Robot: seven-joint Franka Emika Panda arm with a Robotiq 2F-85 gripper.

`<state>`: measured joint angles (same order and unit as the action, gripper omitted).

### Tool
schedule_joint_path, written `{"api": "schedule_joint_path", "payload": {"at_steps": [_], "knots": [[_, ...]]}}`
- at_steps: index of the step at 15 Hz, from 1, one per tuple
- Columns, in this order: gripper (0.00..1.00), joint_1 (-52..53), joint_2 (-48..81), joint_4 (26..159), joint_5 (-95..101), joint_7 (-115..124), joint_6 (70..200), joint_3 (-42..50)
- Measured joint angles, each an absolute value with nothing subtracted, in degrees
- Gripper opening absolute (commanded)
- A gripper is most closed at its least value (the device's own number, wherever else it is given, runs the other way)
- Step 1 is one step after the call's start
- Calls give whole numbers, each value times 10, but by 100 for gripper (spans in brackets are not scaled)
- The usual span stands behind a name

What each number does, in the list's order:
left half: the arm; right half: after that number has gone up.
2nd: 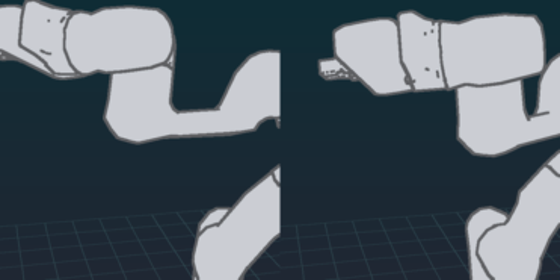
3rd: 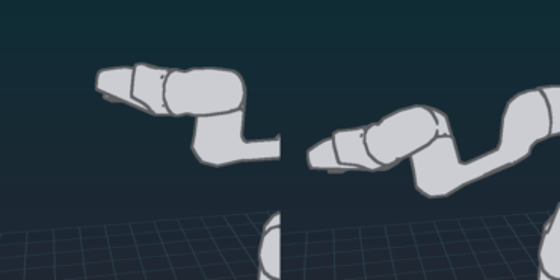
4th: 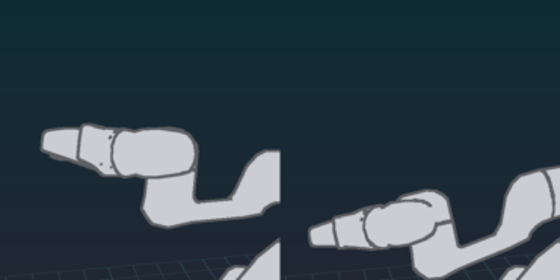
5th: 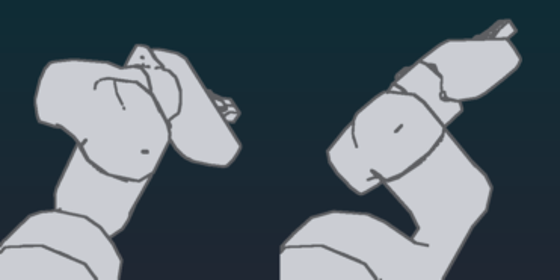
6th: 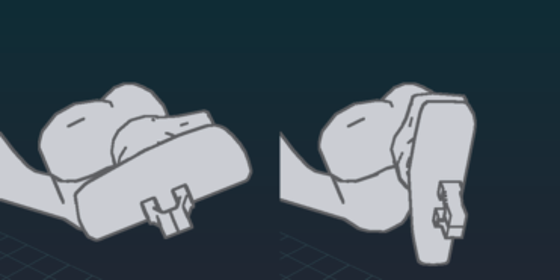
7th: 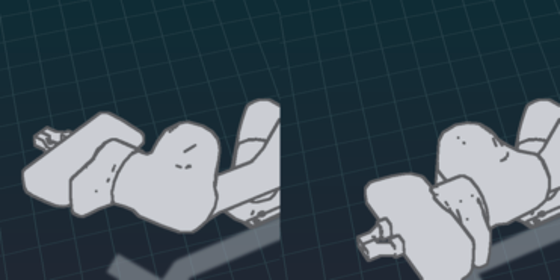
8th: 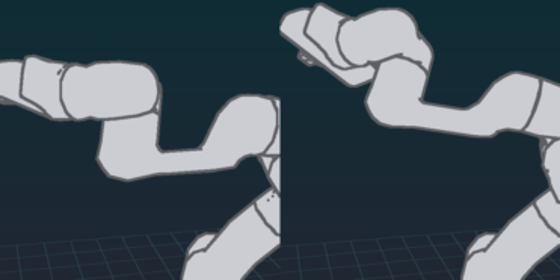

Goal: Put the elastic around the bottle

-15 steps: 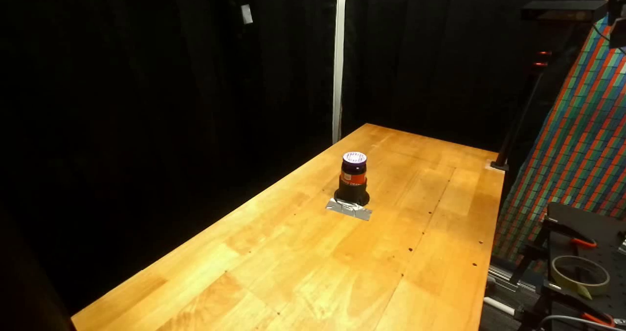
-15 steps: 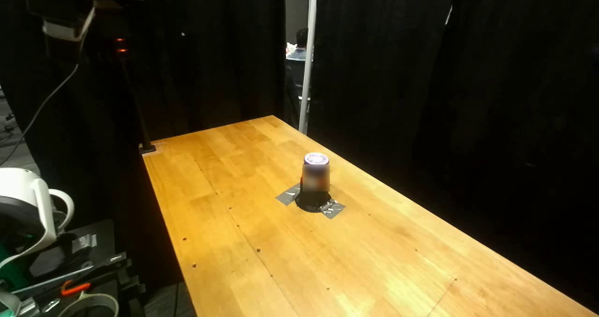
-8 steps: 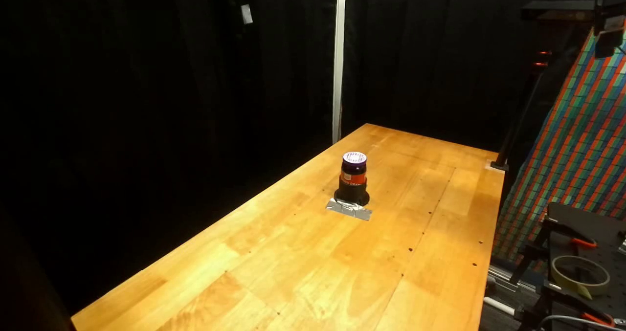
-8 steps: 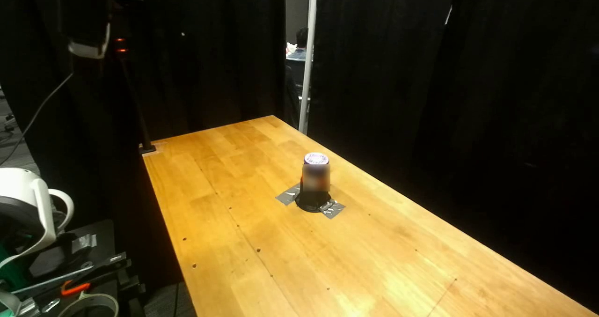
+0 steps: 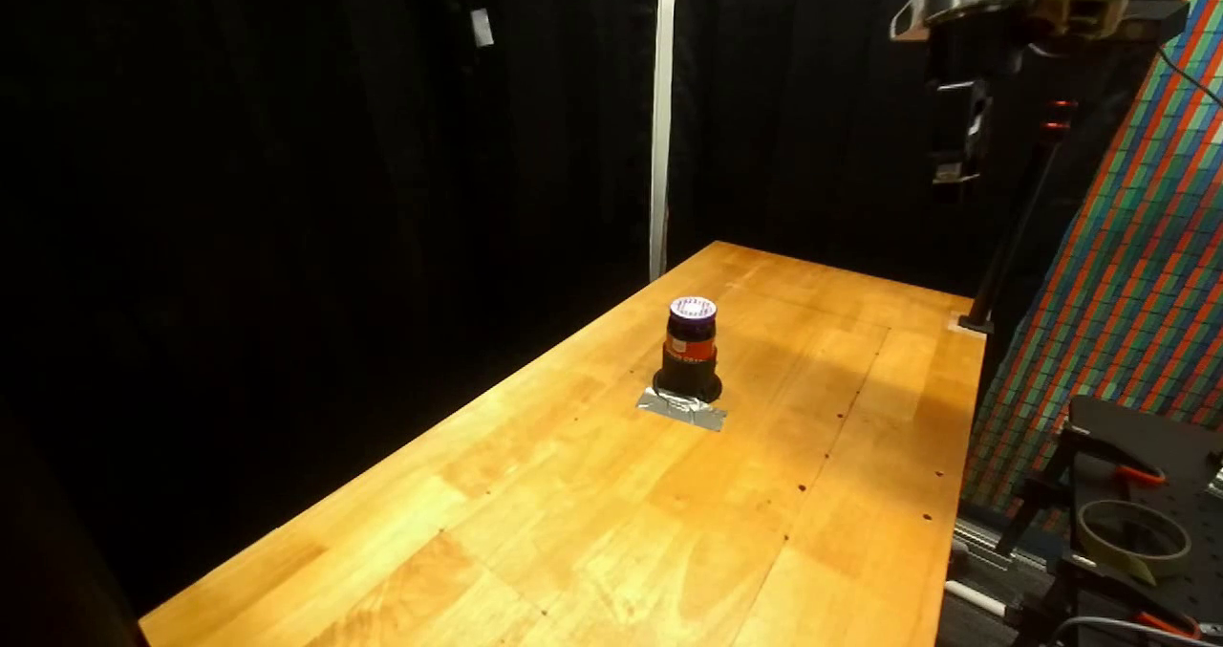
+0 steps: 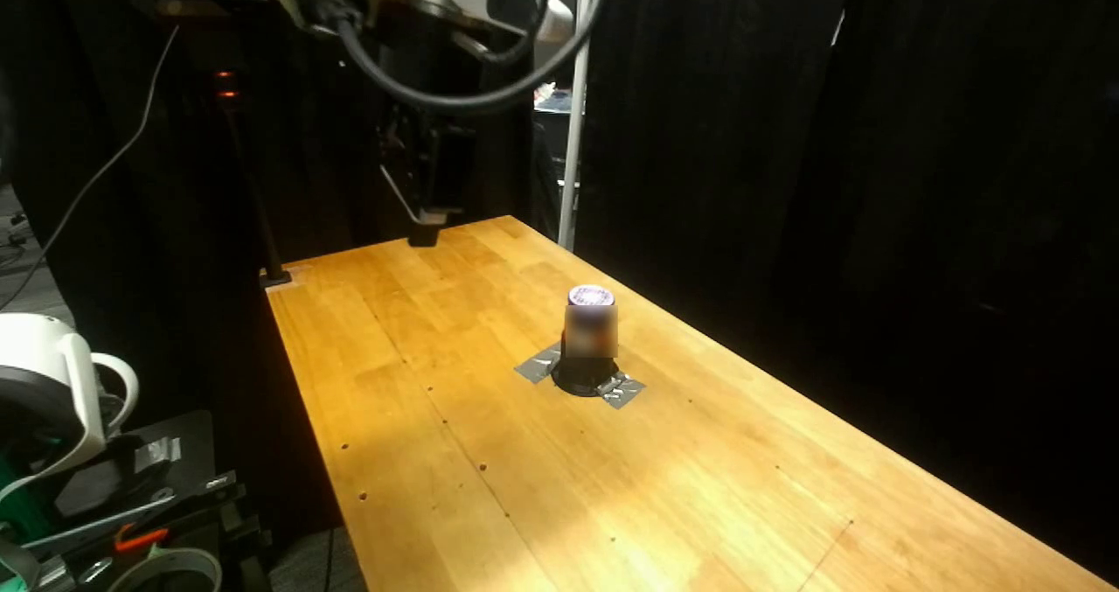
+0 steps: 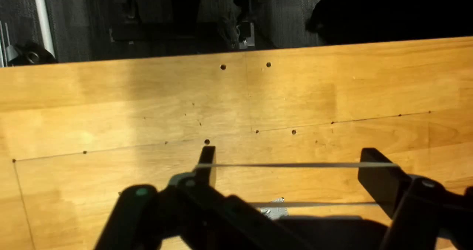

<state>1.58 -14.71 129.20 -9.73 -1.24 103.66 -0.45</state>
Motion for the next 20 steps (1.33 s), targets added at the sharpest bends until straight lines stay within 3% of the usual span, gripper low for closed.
{"api": "schedule_joint_path", "payload": {"at_steps": [5, 20], "knots": [[100, 21, 3, 1201, -94, -17, 1100, -14], [100, 30, 348, 842, -59, -43, 1094, -32]]}}
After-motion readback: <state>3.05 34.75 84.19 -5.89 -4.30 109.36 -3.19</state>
